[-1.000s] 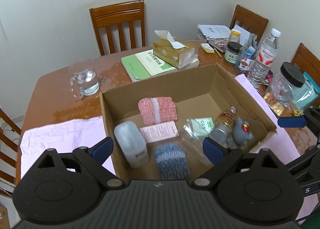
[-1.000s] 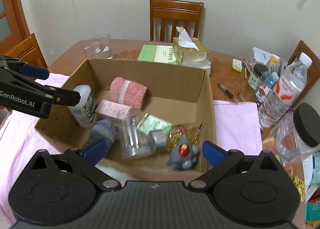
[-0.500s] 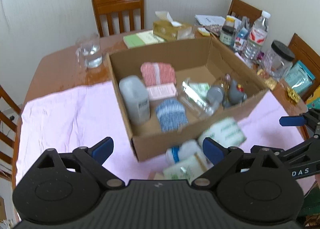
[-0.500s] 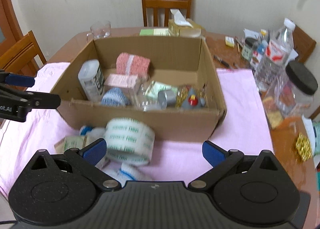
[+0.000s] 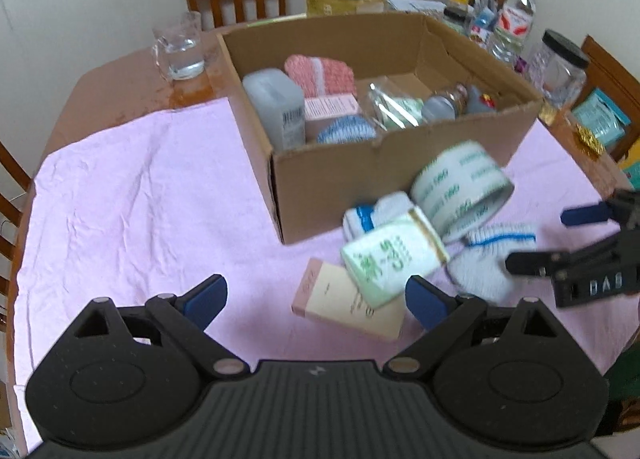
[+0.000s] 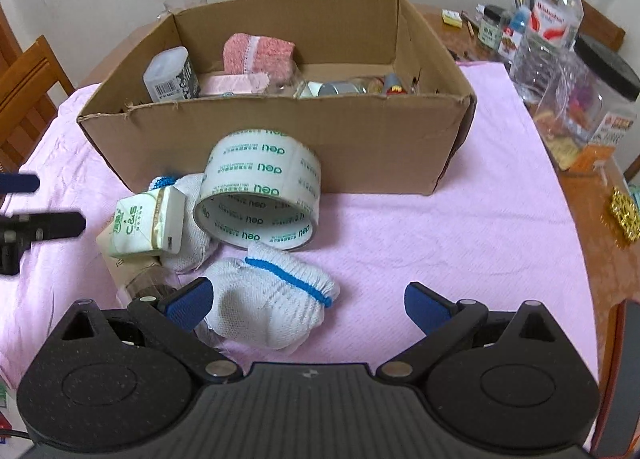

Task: Organize objects
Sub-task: 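Move left tool to the beige KASI box while right tool moves to the white glove, then close left tool on the KASI box while right tool grasps the white blue-banded glove, then carry the KASI box and white glove over the cardboard box with both tools, then open left tool to drop the KASI box while right tool releases the glove into the box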

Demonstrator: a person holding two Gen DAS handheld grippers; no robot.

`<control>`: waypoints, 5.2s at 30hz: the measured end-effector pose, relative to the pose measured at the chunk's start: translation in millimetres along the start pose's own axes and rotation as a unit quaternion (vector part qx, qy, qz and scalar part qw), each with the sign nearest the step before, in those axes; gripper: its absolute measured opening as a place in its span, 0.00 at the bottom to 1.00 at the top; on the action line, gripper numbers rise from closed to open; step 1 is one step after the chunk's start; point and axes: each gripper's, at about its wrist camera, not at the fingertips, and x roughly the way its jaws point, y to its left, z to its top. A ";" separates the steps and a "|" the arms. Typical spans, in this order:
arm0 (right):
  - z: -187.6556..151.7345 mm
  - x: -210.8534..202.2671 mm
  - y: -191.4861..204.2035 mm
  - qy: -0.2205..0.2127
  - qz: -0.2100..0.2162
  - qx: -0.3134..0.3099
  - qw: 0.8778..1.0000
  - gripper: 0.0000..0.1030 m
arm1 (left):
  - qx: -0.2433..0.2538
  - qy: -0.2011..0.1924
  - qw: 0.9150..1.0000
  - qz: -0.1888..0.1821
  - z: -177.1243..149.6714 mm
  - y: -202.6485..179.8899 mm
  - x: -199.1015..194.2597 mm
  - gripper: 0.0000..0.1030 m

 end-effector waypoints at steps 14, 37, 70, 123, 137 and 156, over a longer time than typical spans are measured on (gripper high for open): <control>12.4 31.0 12.4 0.026 0.001 -0.016 1.000 1.00 | 0.041 0.037 0.998 -0.032 -17.4 -2.5 27.4 0.93; 4.4 33.0 -8.8 0.052 -0.010 0.020 0.998 1.00 | 0.070 0.044 0.996 -0.034 -7.1 -3.4 68.7 0.94; 1.0 50.6 -10.8 0.075 -0.060 0.012 0.995 1.00 | 0.019 0.023 1.000 0.004 -10.6 26.5 64.1 0.79; 95.1 -60.2 -20.1 -0.055 0.015 -0.105 0.993 0.83 | 0.033 -0.065 0.997 0.018 112.1 -23.8 -27.1 0.77; 127.9 -48.4 -29.0 -0.064 0.012 -0.119 0.991 0.84 | -0.016 -0.037 0.998 0.041 105.3 -21.5 0.9 0.93; 182.9 3.5 -32.5 -0.059 0.030 -0.181 0.981 0.84 | -0.067 -0.033 0.994 0.085 82.7 -30.2 -9.5 0.97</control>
